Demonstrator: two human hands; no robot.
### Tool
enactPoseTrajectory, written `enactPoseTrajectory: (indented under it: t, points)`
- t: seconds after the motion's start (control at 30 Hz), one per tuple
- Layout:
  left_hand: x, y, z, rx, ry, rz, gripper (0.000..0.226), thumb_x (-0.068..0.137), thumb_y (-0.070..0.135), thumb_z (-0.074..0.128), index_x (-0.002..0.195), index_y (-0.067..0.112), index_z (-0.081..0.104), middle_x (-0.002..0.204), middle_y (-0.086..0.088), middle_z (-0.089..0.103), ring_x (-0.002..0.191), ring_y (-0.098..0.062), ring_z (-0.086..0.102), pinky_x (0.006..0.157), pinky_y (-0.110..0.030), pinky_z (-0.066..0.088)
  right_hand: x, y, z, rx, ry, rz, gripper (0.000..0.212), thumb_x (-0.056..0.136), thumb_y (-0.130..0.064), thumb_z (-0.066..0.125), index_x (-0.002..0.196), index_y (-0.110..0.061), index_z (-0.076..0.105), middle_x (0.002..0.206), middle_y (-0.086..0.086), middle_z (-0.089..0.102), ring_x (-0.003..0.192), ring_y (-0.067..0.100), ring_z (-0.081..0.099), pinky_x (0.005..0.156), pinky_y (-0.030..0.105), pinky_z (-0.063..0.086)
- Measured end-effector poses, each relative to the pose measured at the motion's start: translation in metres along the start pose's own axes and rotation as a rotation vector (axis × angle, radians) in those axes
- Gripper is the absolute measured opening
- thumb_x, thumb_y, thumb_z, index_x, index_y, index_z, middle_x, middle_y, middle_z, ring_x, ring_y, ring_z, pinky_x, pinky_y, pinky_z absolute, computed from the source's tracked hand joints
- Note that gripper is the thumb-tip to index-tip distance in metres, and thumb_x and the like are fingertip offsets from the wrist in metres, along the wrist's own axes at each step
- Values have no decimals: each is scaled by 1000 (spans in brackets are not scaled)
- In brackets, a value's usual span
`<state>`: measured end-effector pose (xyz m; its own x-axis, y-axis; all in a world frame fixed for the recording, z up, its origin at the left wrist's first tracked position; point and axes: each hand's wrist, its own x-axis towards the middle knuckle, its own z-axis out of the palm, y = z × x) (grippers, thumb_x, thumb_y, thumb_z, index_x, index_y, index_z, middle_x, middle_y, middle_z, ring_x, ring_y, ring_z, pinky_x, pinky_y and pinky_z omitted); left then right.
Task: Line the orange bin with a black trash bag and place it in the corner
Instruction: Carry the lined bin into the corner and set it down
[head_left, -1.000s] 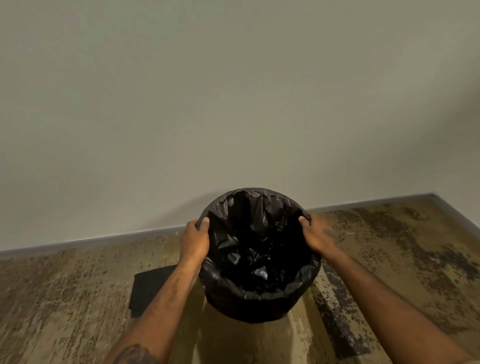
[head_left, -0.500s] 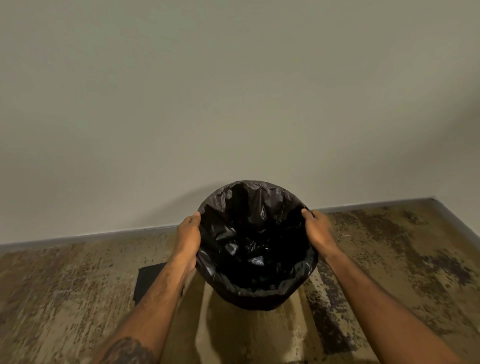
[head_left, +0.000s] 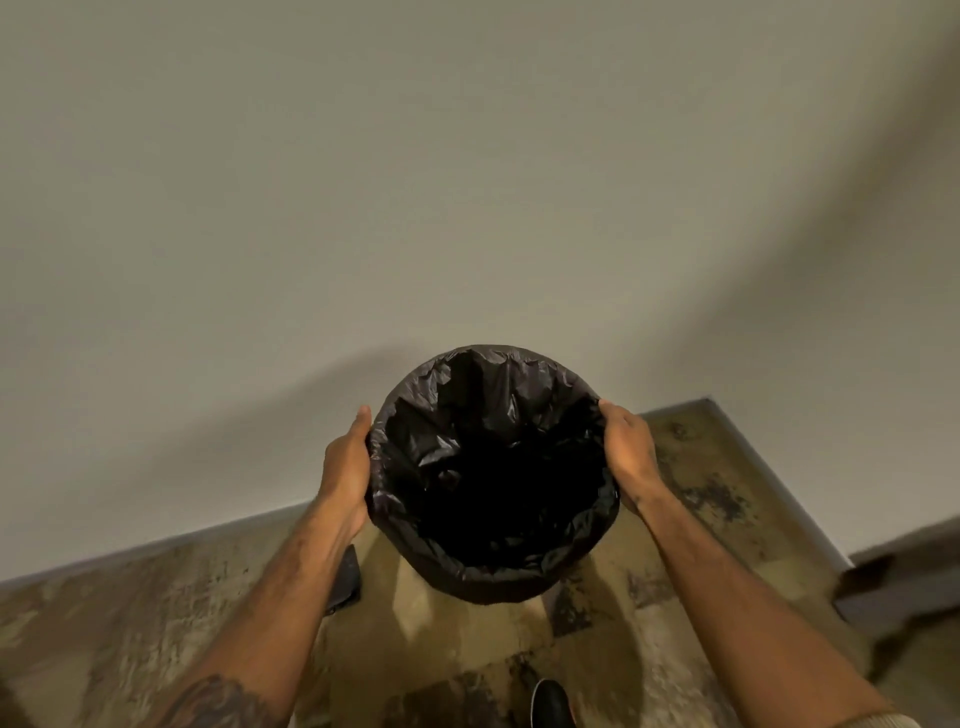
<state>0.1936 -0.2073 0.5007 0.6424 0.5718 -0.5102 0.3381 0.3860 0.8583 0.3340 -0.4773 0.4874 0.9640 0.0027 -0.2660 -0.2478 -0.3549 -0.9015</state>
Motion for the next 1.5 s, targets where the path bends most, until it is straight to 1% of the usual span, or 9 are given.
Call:
enactPoseTrajectory:
  t: [0.1,0.2,0.43,0.67,0.87,0.97,1.13,1.37,1.5]
  points:
    - [-39,44,19,122,-66,10,32,99,32,55,99,8,76,88,-7,80,78,-23,76,60,-26,55,-26,-45,-58,48,-17,72,45,99,-41,39,114,-11,71,119,9,69,110,25,63,100,44,47]
    - [-76,77,46,207,-137,-16,32,98,28,57,112,3,71,106,-15,75,98,-29,68,84,-36,49,-51,-76,-119,90,4,138,39,96,-38,45,82,-18,75,92,3,75,91,19,69,77,31,51]
    - [-114,92,143,302,-318,-50,23,99,26,59,108,12,74,97,-10,78,84,-22,73,68,-30,53,-49,-75,-241,104,39,252,37,97,-36,46,101,-13,74,98,8,77,92,26,73,92,42,54]
    - [-87,54,254,341,-394,-109,29,99,24,60,124,10,68,117,-12,72,104,-28,68,91,-38,53,17,-28,-324,56,67,298,34,97,-30,49,98,-7,75,90,10,78,81,23,75,74,34,55]
    - [-32,1,333,359,-386,-221,43,94,42,63,126,12,67,130,-9,67,119,-30,61,100,-51,51,106,40,-354,42,100,366,27,99,-24,54,100,-7,74,93,10,77,84,23,74,69,30,55]
    - [5,-31,370,401,-383,-239,31,91,30,70,120,17,69,129,-5,66,122,-25,58,97,-49,52,152,85,-361,32,94,401,21,97,-17,58,104,-4,73,97,12,75,89,26,72,83,39,57]
    - [54,-80,417,483,-371,-213,25,93,15,67,118,18,71,95,5,76,95,-20,64,82,-38,50,204,141,-365,-11,52,429,25,95,-11,60,116,-1,68,112,15,69,104,32,65,100,52,49]
    - [121,-155,466,571,-399,-232,26,99,13,59,121,17,72,114,-3,74,101,-24,69,84,-40,54,266,217,-356,-140,20,423,22,92,0,60,106,-15,68,94,-1,65,77,6,60,66,25,50]
    - [157,-198,482,595,-394,-248,28,100,11,57,125,15,69,120,-5,71,106,-25,67,98,-49,54,302,253,-342,-233,22,417,24,89,3,59,96,-20,64,85,1,64,72,14,60,62,30,51]
